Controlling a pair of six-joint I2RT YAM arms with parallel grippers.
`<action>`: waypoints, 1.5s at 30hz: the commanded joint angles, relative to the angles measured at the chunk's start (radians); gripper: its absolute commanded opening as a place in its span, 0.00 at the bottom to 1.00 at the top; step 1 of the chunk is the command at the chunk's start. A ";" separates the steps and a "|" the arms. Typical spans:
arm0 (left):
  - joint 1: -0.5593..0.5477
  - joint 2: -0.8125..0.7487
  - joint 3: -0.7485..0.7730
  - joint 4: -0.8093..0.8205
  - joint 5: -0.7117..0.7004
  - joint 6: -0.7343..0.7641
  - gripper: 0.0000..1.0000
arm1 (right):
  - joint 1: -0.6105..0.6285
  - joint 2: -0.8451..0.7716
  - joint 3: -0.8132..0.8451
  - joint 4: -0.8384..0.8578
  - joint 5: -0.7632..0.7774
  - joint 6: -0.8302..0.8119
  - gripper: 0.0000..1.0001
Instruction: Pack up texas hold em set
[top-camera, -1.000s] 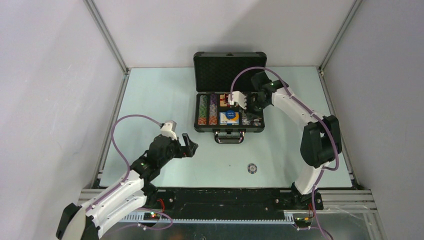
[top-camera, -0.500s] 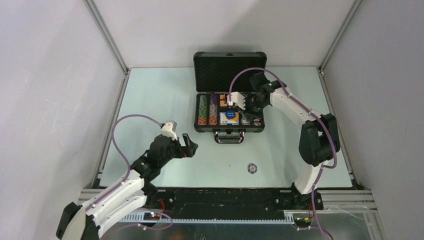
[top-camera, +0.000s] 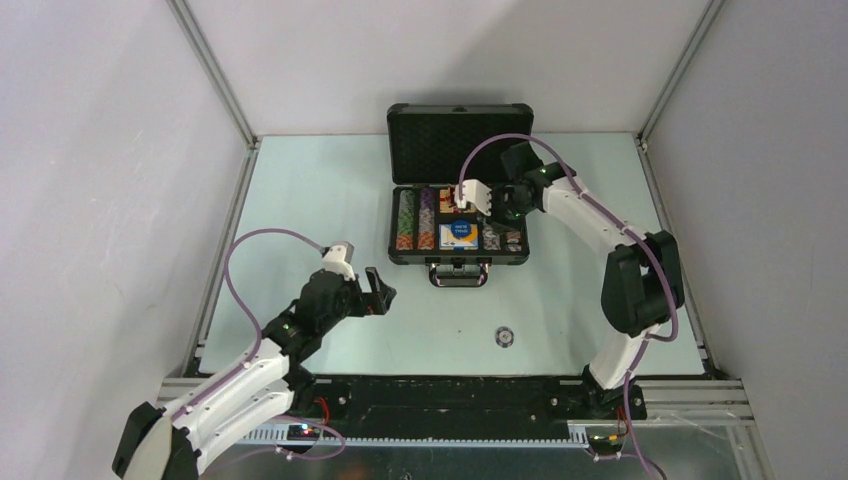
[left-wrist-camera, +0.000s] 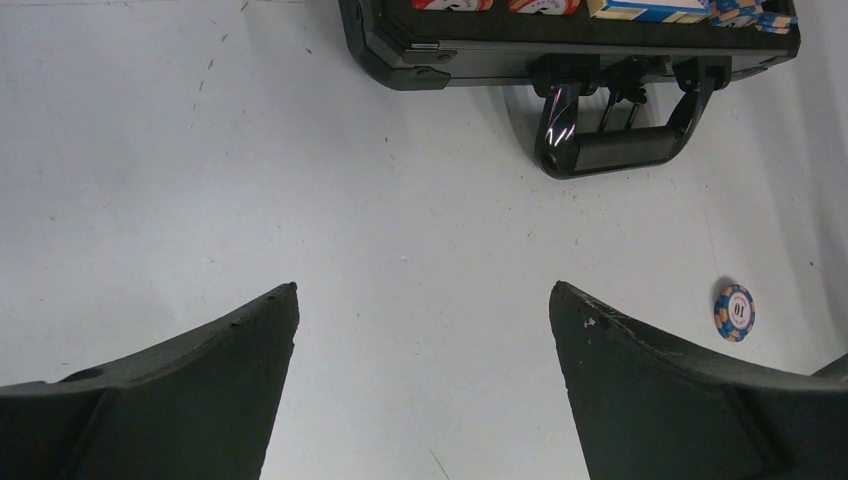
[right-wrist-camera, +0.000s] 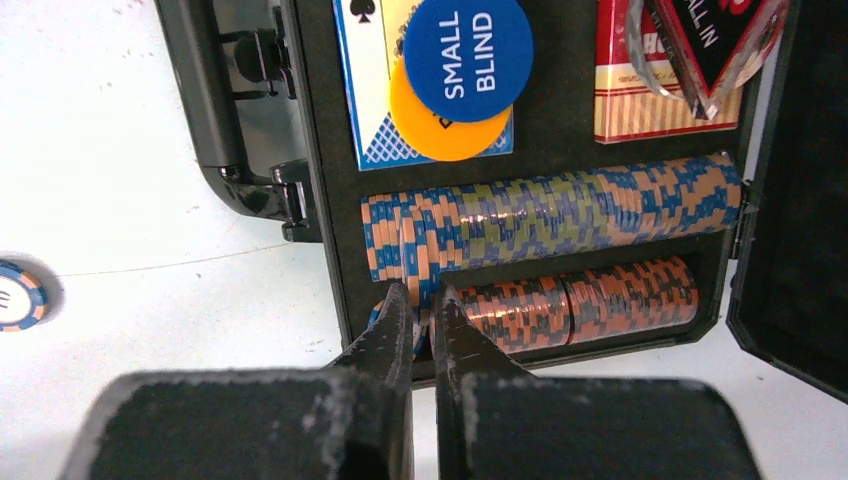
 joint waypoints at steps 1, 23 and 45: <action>0.005 0.002 0.012 0.016 -0.025 0.022 1.00 | 0.009 -0.088 0.010 -0.019 -0.057 0.008 0.00; 0.007 0.014 0.016 0.016 -0.029 0.020 1.00 | 0.016 -0.048 -0.083 -0.011 -0.044 0.040 0.00; 0.006 0.023 0.017 0.016 -0.031 0.022 1.00 | 0.037 -0.020 -0.111 0.058 0.085 0.006 0.00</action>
